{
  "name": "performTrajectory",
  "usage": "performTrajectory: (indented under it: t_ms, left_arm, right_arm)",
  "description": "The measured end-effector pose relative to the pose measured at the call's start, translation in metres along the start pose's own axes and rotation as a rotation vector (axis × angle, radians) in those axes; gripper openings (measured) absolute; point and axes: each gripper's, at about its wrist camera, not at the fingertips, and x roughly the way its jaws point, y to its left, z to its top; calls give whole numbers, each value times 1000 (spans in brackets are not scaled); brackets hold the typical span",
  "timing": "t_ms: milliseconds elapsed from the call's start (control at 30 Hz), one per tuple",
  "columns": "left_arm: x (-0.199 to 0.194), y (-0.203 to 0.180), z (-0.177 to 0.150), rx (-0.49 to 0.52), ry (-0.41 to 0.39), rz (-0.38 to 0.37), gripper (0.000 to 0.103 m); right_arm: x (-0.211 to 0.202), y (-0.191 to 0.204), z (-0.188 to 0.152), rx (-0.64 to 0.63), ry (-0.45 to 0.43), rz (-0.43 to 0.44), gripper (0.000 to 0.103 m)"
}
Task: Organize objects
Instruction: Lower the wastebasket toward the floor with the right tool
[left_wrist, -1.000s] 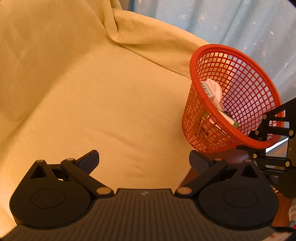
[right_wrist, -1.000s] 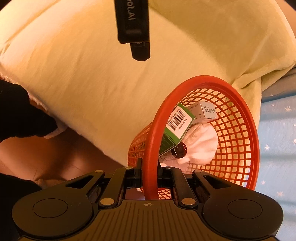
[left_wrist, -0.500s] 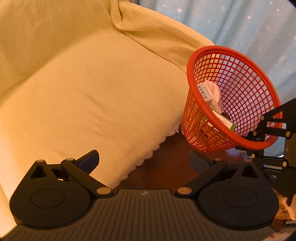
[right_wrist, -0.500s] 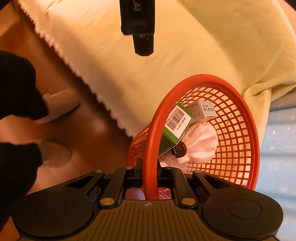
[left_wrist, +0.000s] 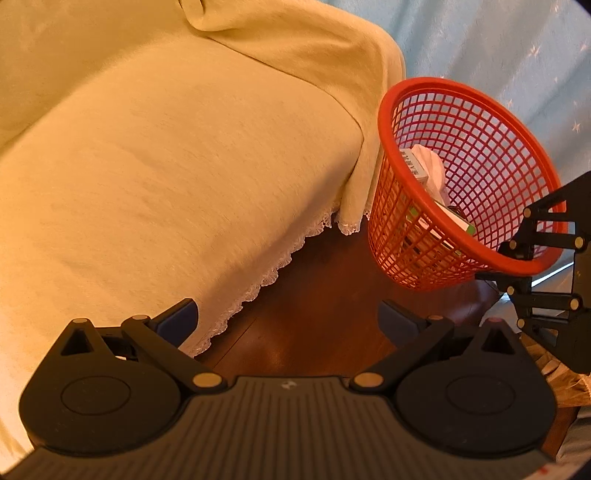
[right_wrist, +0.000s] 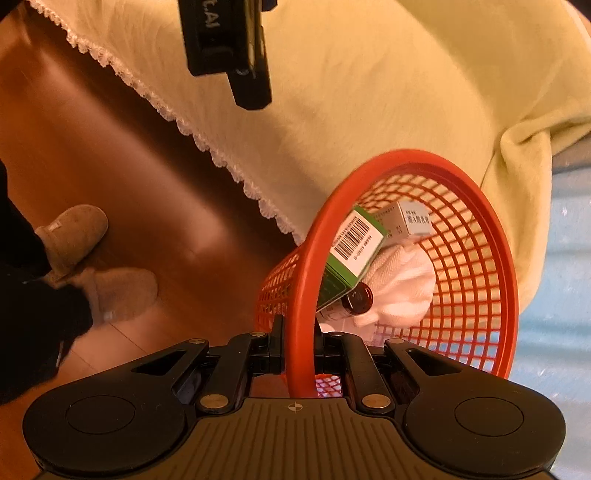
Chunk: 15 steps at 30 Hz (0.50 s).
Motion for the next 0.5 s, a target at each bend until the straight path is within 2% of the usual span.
performTrajectory:
  t_ms: [267,500]
  left_arm:
    - [53,-10,-26,-15,15,8,101]
    - [117,-23,-50,-61,4,53,101]
  right_arm:
    - [54,12,-19,-20,-6,20,6]
    - [134,28,-40,-87,-67,39,6]
